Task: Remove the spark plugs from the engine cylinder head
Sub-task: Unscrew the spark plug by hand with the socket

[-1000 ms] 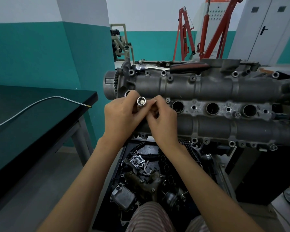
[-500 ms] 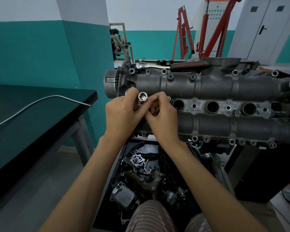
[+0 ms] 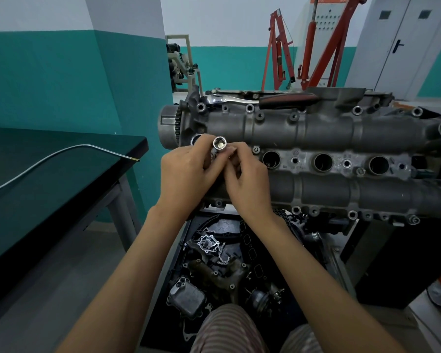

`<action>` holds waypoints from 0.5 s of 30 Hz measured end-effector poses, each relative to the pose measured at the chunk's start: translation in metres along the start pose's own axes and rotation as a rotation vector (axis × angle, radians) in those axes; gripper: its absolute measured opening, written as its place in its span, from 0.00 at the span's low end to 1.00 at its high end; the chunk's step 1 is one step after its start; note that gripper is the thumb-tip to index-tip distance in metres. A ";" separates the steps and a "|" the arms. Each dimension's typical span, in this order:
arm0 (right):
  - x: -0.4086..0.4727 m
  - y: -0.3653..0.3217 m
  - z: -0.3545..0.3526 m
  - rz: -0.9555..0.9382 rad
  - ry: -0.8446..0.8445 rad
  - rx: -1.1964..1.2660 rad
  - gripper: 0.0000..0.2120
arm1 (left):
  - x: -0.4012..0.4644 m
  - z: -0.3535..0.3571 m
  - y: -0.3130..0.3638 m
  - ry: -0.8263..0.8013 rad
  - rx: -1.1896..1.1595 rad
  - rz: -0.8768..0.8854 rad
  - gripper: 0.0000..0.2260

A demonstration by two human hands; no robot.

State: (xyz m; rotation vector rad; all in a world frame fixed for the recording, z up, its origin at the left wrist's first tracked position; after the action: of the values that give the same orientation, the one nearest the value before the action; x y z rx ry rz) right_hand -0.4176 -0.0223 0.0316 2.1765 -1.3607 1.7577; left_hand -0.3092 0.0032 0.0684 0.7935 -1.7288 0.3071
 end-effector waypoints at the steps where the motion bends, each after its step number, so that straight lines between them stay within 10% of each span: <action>1: 0.000 0.000 0.000 0.002 -0.004 0.003 0.07 | 0.000 0.000 -0.001 0.008 0.004 -0.013 0.13; 15: 0.001 0.002 0.003 0.191 -0.064 0.061 0.04 | -0.001 0.000 0.001 -0.047 -0.042 -0.016 0.16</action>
State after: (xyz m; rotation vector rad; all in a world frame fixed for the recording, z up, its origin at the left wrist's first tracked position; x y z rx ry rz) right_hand -0.4163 -0.0256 0.0304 2.2177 -1.6003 1.8280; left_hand -0.3096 0.0042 0.0677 0.7890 -1.7668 0.2422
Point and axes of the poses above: each hand's wrist, its own x-axis towards the middle knuckle, its own z-axis out of the palm, y = z × x, the point moved 6 cm from there along x, towards the middle knuckle, and after that the axes turned 10 degrees about -x, right-handed, at the moved point
